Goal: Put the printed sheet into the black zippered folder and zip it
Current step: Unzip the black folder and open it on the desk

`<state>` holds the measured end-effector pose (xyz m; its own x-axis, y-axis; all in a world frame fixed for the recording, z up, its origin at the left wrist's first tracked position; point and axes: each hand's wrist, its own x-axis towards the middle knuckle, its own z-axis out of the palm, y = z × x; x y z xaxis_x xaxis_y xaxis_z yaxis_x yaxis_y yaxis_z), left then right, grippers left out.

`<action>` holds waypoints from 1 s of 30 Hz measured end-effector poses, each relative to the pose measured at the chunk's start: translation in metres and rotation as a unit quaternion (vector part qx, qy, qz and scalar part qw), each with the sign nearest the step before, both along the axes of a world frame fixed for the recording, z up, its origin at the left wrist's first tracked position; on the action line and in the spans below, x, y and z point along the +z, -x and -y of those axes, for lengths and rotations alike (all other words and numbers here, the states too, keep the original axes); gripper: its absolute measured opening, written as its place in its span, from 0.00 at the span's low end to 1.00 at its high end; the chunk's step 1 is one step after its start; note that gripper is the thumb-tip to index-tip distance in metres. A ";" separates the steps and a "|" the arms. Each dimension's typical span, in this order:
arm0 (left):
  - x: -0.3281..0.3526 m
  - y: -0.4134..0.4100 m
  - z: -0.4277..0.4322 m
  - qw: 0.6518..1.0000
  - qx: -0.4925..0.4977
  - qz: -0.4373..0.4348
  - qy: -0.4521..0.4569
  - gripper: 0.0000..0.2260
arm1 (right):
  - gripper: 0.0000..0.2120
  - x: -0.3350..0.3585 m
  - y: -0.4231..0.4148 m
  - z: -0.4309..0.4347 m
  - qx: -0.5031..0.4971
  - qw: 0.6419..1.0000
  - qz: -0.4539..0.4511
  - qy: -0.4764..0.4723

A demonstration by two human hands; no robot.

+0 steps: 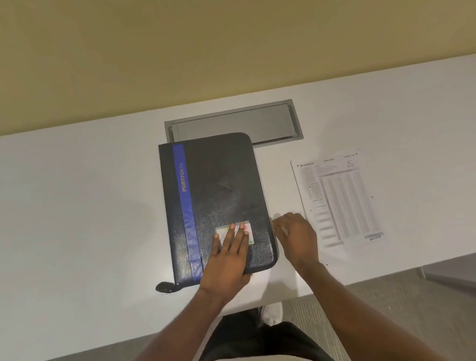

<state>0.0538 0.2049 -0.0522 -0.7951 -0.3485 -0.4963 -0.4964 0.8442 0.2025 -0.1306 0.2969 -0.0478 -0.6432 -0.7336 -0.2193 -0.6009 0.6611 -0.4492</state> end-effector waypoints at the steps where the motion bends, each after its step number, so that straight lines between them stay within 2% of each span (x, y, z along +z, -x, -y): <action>1: 0.000 -0.001 -0.001 1.000 0.001 0.000 0.002 0.41 | 0.07 0.000 -0.005 -0.008 -0.006 1.000 0.006 0.006; 7: 0.005 -0.005 -0.010 1.000 0.016 0.001 0.004 0.36 | 0.07 -0.007 -0.037 -0.055 -0.014 0.999 0.038 0.035; 13: 0.008 -0.007 -0.017 1.000 0.015 0.005 -0.004 0.30 | 0.07 -0.012 -0.062 -0.084 -0.017 0.999 0.013 0.033; 18: 0.011 0.001 -0.024 1.000 0.015 -0.006 -0.004 0.27 | 0.09 -0.018 -0.090 -0.093 0.012 0.999 -0.006 0.033; 23: 0.014 0.001 -0.025 0.999 0.025 -0.017 -0.013 0.28 | 0.09 -0.025 -0.118 -0.085 0.016 0.999 0.010 0.041; 28: 0.021 0.002 -0.021 0.999 0.024 -0.025 -0.030 0.29 | 0.06 -0.039 -0.150 -0.069 0.009 0.993 0.091 0.080; 30: 0.024 0.002 -0.019 0.999 0.023 -0.031 -0.035 0.29 | 0.05 -0.043 -0.165 -0.060 0.007 0.991 0.118 0.068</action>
<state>0.0515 0.2237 -0.0285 -0.8095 -0.3511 -0.4706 -0.5184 0.8037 0.2920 0.0346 0.3567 -0.0911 -0.5762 -0.7748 -0.2601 -0.4773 0.5773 -0.6626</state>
